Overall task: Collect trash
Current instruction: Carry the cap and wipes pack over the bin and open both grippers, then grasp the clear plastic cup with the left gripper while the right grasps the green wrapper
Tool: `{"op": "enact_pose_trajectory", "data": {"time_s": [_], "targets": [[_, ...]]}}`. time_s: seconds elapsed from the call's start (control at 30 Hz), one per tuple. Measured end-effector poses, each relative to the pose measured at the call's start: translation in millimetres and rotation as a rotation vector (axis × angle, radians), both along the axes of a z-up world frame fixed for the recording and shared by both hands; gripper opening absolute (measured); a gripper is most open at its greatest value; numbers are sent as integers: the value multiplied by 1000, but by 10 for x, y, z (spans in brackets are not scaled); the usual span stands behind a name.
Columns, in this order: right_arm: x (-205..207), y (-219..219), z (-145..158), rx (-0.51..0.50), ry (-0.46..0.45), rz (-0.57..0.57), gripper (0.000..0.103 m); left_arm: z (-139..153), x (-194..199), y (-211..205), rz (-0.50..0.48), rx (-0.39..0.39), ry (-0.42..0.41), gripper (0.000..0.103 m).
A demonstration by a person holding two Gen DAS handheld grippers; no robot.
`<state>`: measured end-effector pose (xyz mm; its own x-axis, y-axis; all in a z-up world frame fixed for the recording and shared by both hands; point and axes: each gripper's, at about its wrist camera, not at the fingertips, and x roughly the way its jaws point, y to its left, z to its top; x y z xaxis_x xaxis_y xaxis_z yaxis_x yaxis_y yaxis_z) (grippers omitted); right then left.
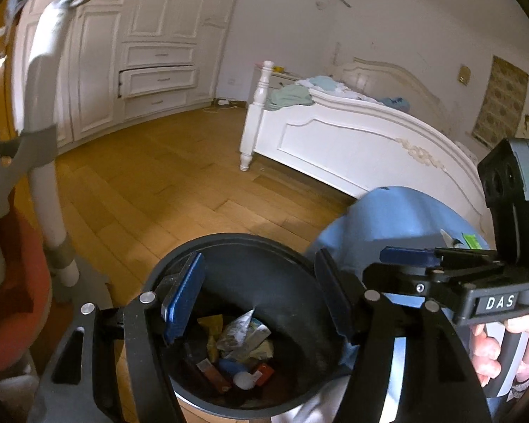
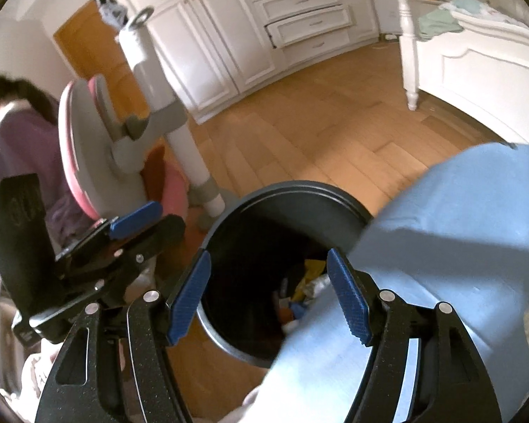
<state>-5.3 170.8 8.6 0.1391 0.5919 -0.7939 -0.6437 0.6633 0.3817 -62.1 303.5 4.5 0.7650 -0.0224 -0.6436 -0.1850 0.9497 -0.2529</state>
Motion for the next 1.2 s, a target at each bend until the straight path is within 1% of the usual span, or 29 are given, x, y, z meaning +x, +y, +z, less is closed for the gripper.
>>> {"op": "enact_pose_trajectory", "data": {"time_s": [0.03,0.1,0.13,0.2,0.3,0.37,0.4,0.47,0.5,0.53,0.57,0.63,0.7,0.77,0.83,0.93,1.03,1.2], "targets": [[6,-85,29,15,-2,-22,69,46,24,-78,-16,8,-4,72],[25,-295,95,42,2,-59,69,152,61,-271,-54,33,-25,81],[41,-440,137,57,3,-85,69,200,87,-368,-66,52,-32,81],[58,-649,197,74,-4,-124,73,271,120,-517,-102,70,-41,81],[85,-1030,296,95,-19,-188,73,404,193,-818,-169,86,-61,81],[98,-1319,349,110,-28,-236,73,441,239,-971,-204,97,-68,84],[96,-1440,372,114,-33,-255,73,463,270,-1078,-222,105,-72,89],[92,-1749,427,120,-53,-304,73,470,316,-1216,-251,99,-69,89],[86,-1880,449,121,-63,-327,75,465,345,-1279,-267,92,-64,89],[77,-2094,481,123,-80,-366,83,450,385,-1371,-287,84,-55,89],[71,-2230,495,126,-92,-392,87,434,416,-1439,-303,81,-47,90],[66,-2553,509,127,-108,-447,87,382,503,-1613,-338,81,-21,98],[62,-2970,489,125,-103,-514,89,336,570,-1773,-372,88,0,97],[43,-3300,463,122,-111,-573,93,281,662,-1965,-411,97,24,97],[28,-3672,423,107,-114,-640,93,229,723,-2149,-445,96,45,97],[8,-4112,353,91,-112,-710,93,153,867,-2388,-486,85,79,97],[-40,-4433,291,55,-124,-759,93,84,993,-2627,-523,67,106,97],[-57,-4617,181,3,-133,-774,93,-32,1262,-2949,-553,60,135,97]]}}
